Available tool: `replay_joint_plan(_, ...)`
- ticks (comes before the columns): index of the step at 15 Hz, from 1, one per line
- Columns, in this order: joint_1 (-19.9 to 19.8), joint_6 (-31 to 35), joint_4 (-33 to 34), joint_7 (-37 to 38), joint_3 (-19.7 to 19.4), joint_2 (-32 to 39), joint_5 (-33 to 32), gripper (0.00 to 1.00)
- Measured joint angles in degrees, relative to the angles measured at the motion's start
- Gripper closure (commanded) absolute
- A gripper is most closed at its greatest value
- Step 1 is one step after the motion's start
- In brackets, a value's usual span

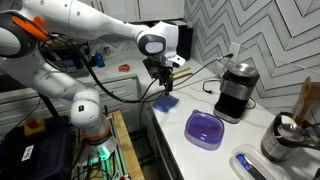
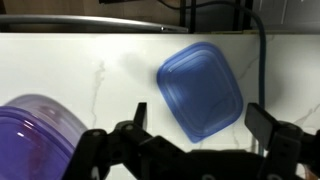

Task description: Pick up the purple lid and put it on the kitchen counter, pick up the toothbrushes from the lunch box and put them in the rectangular lunch box to the right

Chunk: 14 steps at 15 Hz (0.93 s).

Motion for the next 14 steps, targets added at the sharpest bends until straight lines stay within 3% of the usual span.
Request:
replay_joint_plan(3,-1.5,3.2,1.7,-2.4,-2.3,4.8,-0.3,0.0)
replay_joint_plan(7,-1.6,6.2,5.4,-2.6,-1.1,10.5,-5.3,0.0)
replay_joint_plan(14,-1.7,8.6,9.0,6.6,3.4,17.2,-25.6,0.0)
